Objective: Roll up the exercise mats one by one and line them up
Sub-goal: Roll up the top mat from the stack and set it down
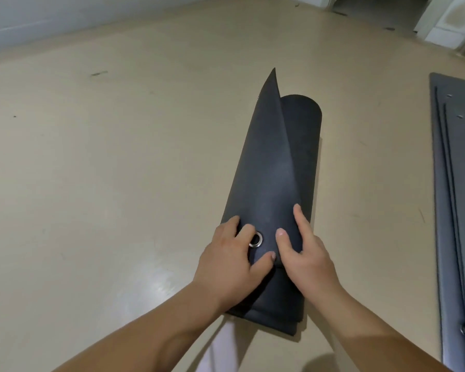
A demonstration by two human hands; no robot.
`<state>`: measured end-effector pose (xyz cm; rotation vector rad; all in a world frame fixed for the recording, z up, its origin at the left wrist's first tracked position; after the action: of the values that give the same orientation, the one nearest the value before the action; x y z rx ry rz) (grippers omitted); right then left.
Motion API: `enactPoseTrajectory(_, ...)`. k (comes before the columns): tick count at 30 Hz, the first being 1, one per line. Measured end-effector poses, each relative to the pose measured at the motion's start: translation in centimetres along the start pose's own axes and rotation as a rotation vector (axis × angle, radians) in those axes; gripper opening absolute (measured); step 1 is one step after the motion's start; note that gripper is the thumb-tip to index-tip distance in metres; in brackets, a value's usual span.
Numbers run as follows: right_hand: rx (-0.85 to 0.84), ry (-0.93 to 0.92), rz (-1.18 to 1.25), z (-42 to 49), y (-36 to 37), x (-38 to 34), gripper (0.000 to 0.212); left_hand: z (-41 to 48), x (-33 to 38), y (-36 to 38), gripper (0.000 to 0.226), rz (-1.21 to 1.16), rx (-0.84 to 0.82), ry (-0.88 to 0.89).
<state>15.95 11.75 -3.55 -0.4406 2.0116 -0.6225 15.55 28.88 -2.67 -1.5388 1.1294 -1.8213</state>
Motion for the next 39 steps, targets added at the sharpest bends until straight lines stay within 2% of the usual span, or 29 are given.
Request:
enactPoseTrajectory(3, 0.075, -0.114, -0.24, -1.5, 0.7, -3.6, 0.062, 0.1, -2.1, -2.5, 0.037, -0.155, 0.017, -0.045)
enactPoseTrajectory(7, 0.06, -0.281, -0.271, -1.6, 2.7, -9.5, 0.059, 0.5, -7.0, -6.2, 0.063, -0.352, -0.074, -0.29)
enactPoseTrajectory(9, 0.015, -0.391, -0.369, -1.6, 5.1, -12.0, 0.054, 0.5, -10.3, -8.1, 0.05, -0.335, -0.004, -0.365)
enactPoseTrajectory(11, -0.112, -0.484, -0.496, -1.8, 8.8, -13.8, 0.048, 0.0, -13.2, -10.1, 0.022, -0.247, 0.107, -0.357)
enactPoseTrajectory(12, -0.189, -0.521, -0.548, -1.9, 10.8, -14.5, 0.052, -0.5, -14.1, -10.9, 0.017, -0.175, 0.14, -0.32)
enactPoseTrajectory(13, -0.255, -0.555, -0.587, -1.9, 12.6, -15.3, 0.057, -1.2, -14.6, -11.5, 0.021, -0.096, 0.15, -0.269)
enactPoseTrajectory(14, -0.303, -0.578, -0.583, -1.7, 14.0, -16.3, 0.059, -2.0, -14.7, -11.8, 0.033, -0.029, 0.13, -0.217)
enactPoseTrajectory(16, -0.326, -0.566, -0.412, -1.1, 15.5, -18.5, 0.055, -3.6, -14.7, -11.3, 0.073, 0.03, -0.001, -0.157)
enactPoseTrajectory(18, -0.245, -0.525, -0.243, 0.1, 15.4, -19.1, 0.046, -4.9, -15.6, -10.5, 0.117, 0.045, -0.139, -0.189)
enactPoseTrajectory(20, -0.138, -0.471, -0.24, 0.9, 14.8, -18.4, 0.05, -5.5, -17.5, -10.8, 0.133, -0.004, -0.134, -0.256)
enactPoseTrajectory(22, -0.234, -0.272, -0.187, 1.3, 15.1, -16.0, 0.074, -5.7, -19.3, -11.2, 0.135, -0.081, -0.078, -0.282)
enactPoseTrajectory(24, -0.463, -0.068, 0.009, 0.8, 16.5, -13.7, 0.095, -6.0, -20.8, -11.3, 0.136, -0.125, -0.07, -0.313)
enactPoseTrajectory(26, -0.594, -0.018, 0.117, 0.0, 18.0, -13.0, 0.104, -6.4, -22.3, -11.4, 0.132, -0.175, -0.077, -0.352)
enactPoseTrajectory(30, -0.527, -0.158, -0.018, -0.4, 19.4, -13.9, 0.097, -7.0, -26.1, -12.8, 0.11, -0.379, 0.005, -0.364)
enactPoseTrajectory(32, -0.428, -0.28, -0.177, -0.8, 19.5, -14.7, 0.093, -7.6, -28.1, -14.1, 0.112, -0.442, 0.056, -0.39)
enactPoseTrajectory(34, -0.335, -0.392, -0.326, -1.3, 19.8, -16.2, 0.094, -8.2, -28.9, -15.7, 0.106, -0.384, 0.128, -0.375)
enactPoseTrajectory(37, -0.271, -0.447, -0.405, -1.5, 21.3, -18.9, 0.094, -8.4, -26.2, -17.7, 0.085, -0.15, 0.194, -0.229)
enactPoseTrajectory(39, -0.276, -0.446, -0.372, -1.4, 22.5, -20.7, 0.093, -8.1, -24.2, -17.3, 0.096, -0.057, 0.125, -0.183)
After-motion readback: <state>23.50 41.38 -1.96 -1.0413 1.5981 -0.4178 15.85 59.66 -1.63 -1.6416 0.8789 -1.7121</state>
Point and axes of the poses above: each hand's wrist, its own z-axis towards the middle knuckle, its own y-axis out of the palm, x = y × z, the point moved 7 cm from there along z, towards the middle knuckle, and after that the axes turned 9 degrees about y, right-handed, at the moved point
